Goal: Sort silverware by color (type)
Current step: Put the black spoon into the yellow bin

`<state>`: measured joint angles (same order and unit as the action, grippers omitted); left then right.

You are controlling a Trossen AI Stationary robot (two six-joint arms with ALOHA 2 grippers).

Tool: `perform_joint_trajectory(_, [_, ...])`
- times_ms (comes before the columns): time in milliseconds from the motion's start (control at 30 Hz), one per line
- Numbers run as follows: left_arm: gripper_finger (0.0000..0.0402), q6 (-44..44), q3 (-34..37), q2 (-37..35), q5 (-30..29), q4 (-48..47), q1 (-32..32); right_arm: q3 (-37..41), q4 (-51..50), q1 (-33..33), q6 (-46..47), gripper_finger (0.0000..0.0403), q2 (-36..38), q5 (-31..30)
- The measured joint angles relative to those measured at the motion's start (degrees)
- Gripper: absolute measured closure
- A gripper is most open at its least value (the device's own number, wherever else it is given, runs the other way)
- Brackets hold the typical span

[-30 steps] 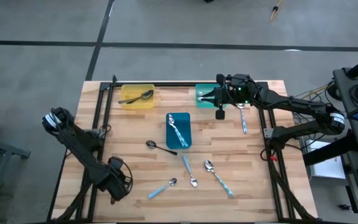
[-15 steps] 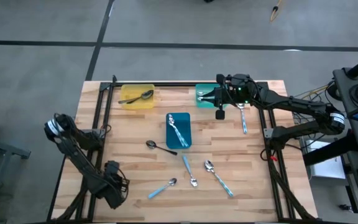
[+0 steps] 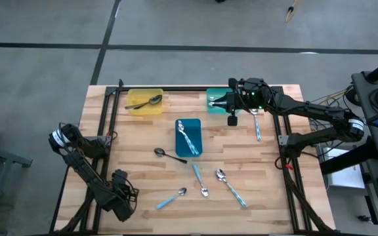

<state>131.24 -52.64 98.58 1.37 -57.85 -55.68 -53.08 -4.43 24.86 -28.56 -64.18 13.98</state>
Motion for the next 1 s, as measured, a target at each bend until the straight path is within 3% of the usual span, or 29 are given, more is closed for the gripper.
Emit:
perform_joint_trajectory(433, [0.0395,3.42,0.06,0.44,-0.24,0.29,0.07,0.02,-0.04,0.00,-0.04,0.0360,0.00,0.00])
perform_joint_trajectory(800, [0.0400,4.96,-4.10,0.73,-3.58,-3.47,0.37,0.02,-1.22,0.01,-0.10,0.0360,0.00,0.00])
perform_joint_trajectory(1000, [0.0401,-2.61,-9.99,0.66,-13.24,-5.96,2.75,0.02,-1.22,0.02,-0.06,0.0360,0.00,0.00])
